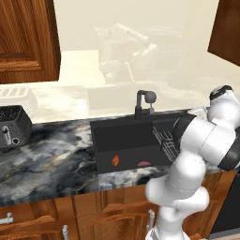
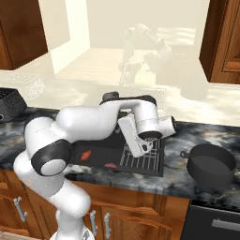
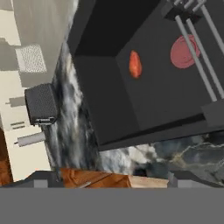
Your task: Dump the sweet potato from the pot into the sink. Then turn on the water and wash the sweet potato. Then turn off the water and put the sweet potato back in the pot.
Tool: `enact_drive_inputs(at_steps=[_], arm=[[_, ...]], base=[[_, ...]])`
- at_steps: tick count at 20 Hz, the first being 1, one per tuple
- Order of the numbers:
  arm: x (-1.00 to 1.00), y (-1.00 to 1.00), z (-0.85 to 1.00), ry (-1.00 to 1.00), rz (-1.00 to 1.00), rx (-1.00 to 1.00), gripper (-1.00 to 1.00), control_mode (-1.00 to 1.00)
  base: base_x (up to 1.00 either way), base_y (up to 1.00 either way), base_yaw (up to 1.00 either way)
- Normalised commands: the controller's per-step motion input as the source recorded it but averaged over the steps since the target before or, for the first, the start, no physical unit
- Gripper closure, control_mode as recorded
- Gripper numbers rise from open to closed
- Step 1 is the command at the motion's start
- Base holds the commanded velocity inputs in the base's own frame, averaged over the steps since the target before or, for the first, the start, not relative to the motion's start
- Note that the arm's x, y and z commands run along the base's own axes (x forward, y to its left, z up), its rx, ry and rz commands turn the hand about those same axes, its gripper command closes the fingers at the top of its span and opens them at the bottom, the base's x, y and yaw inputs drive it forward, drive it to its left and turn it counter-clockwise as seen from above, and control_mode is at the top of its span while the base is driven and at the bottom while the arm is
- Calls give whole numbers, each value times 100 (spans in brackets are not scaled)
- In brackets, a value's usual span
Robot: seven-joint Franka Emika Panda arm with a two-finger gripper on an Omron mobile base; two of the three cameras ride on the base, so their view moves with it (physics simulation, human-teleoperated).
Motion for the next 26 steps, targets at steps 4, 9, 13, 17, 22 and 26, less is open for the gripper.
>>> enact_drive_inputs(at_steps=[4,9,13,17,22,26], arm=[[-29,51,33,-27,0,-27,-100,-100],[-13,57,37,-18,0,-29,-100,-100],[-19,48,32,-6,0,-27,-100,-100],[-16,45,20,0,0,-25,-100,-100],[-2,43,10,0,0,-20,-100,-100],[0,46,0,4,-1,-16,-100,-100]], base=[[0,0,0],[0,0,0],[0,0,0],[0,0,0],[0,0,0],[0,0,0]])
